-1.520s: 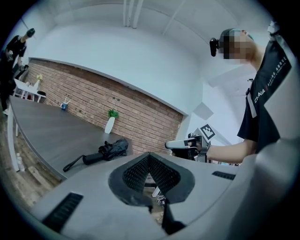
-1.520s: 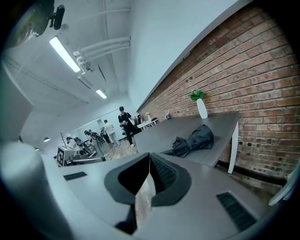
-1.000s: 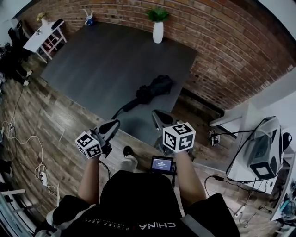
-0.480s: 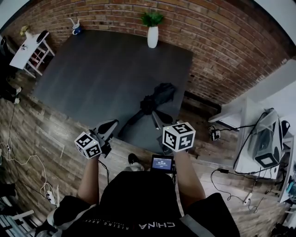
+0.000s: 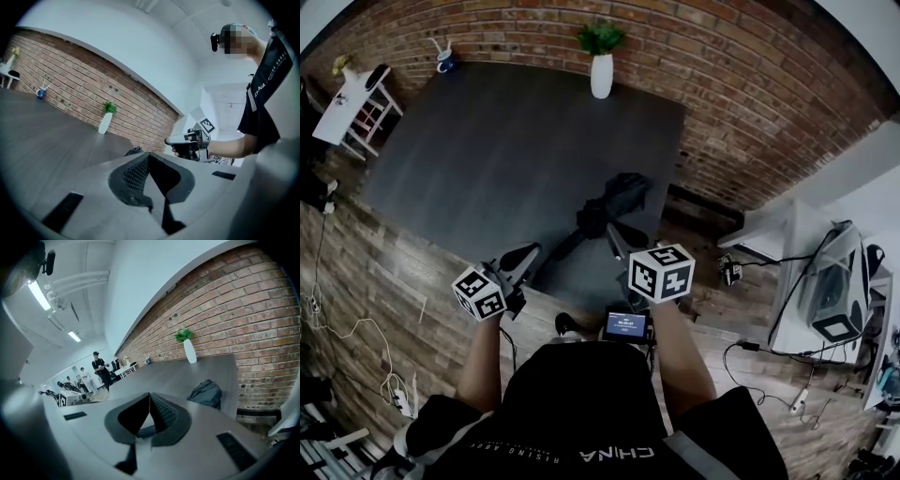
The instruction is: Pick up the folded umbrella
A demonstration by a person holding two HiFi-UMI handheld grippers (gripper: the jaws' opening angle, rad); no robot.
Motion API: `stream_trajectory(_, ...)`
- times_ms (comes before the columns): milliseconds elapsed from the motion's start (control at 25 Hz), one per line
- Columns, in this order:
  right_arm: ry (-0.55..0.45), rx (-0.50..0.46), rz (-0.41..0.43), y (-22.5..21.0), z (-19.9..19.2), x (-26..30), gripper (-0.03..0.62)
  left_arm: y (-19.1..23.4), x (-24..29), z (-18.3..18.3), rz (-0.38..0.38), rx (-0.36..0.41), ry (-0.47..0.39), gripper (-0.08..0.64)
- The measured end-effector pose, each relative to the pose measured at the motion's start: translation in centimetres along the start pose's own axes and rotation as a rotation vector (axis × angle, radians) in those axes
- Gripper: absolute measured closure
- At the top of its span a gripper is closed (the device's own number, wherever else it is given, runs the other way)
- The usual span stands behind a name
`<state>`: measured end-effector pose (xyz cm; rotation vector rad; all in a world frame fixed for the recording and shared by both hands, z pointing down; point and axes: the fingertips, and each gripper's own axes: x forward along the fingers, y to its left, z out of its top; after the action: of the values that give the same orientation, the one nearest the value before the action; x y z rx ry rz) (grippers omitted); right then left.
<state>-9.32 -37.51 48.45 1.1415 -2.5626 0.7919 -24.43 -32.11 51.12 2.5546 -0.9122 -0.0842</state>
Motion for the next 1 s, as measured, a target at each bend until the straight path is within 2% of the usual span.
stream_trajectory(160,-0.007,0.015,-0.001,-1.6,1.3,-0.3,0.583,0.1,1.3,0.3,0.021,0.008,0.024,0.557)
stream_trajectory(320,-0.012,0.022,0.022,-2.8,2.5,-0.5,0.583,-0.5,2.6,1.2,0.011,0.015,0.003,0.557)
stream_trajectory(520,0.014,0.018,0.081,-2.9,2.9,0.1,0.583,-1.8,4.1,1.3,-0.025,0.026,0.022,0.557)
stream_trajectory(1000,0.035,0.027,0.105,-3.6,2.5,0.2,0.583,-2.3,4.6,0.6,0.007,0.024,0.061,0.557)
